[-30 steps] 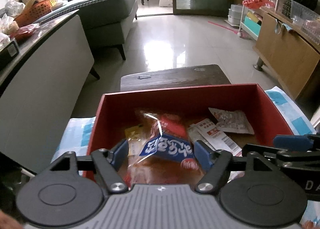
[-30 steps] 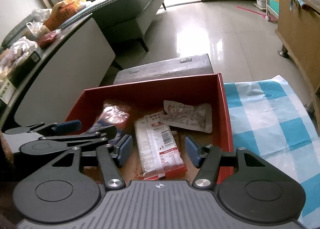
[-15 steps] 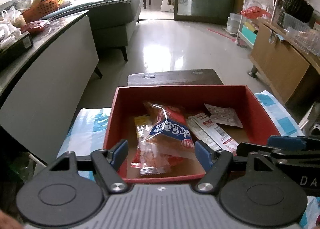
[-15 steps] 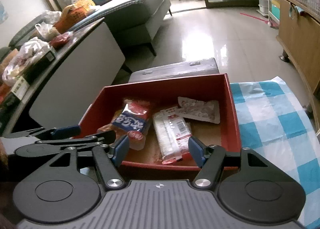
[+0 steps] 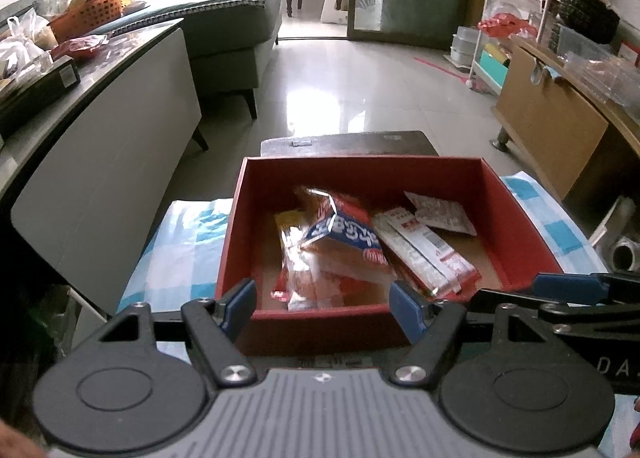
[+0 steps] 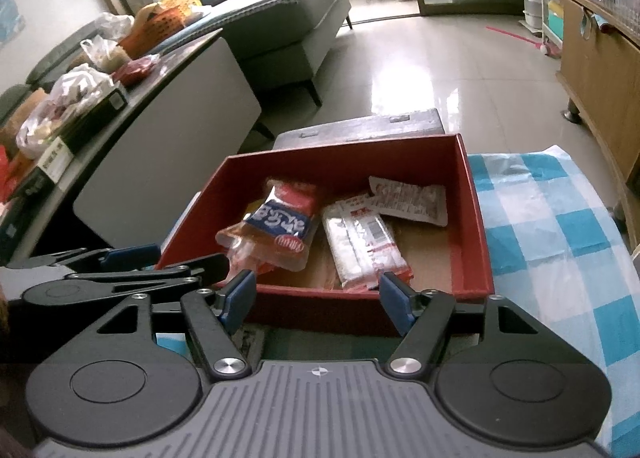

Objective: Organize snacks
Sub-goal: 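Move both tools back to the snacks on the tablecloth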

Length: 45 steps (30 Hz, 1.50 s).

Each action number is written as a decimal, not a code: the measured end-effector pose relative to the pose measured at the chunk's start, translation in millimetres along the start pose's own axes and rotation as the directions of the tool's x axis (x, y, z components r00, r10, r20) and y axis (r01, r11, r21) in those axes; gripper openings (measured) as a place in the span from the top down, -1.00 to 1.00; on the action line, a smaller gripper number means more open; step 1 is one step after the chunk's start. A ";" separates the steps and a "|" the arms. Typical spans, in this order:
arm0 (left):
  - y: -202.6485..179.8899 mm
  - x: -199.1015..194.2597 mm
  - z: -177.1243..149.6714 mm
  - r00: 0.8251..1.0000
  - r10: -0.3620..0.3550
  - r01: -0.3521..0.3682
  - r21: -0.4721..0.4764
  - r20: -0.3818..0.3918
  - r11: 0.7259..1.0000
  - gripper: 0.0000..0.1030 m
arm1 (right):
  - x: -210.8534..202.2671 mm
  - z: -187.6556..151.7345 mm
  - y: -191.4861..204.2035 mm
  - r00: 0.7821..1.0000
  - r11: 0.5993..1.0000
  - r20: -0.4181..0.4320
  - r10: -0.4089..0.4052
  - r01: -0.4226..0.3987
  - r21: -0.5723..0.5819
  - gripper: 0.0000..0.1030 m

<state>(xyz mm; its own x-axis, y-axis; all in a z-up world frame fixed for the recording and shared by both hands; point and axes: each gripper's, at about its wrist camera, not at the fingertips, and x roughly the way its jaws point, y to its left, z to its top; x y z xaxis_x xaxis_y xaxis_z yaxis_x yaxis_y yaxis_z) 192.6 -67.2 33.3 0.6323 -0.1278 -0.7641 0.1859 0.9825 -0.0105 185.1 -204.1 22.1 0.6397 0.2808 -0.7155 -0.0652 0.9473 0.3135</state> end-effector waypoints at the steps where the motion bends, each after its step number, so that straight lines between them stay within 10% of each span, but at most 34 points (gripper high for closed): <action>1: 0.2 -2.0 -2.9 1.000 -0.002 0.002 0.002 -0.003 1.000 -0.31 | -1.3 -2.0 0.8 1.000 1.000 -0.003 0.000 0.000 -0.001 -0.46; 25: 21.9 -41.2 -105.7 0.980 -0.054 0.049 -0.027 -0.192 0.998 -0.31 | -22.8 -86.4 27.5 0.984 0.996 -0.178 -0.012 -0.004 -0.091 -0.61; 45: 10.8 -37.3 -125.8 0.952 -0.129 0.124 -0.035 -0.276 0.992 -0.34 | -31.1 -103.2 8.2 0.979 0.998 -0.202 -0.032 0.021 -0.056 -0.68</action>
<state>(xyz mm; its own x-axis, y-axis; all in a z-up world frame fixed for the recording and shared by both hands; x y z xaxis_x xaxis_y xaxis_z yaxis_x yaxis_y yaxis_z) 76.4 -34.8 -19.5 0.3703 -0.2110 -0.9046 0.2368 0.9631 -0.1277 85.7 -189.1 -17.5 0.4732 0.2761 -0.8365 -0.0948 0.9601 0.2632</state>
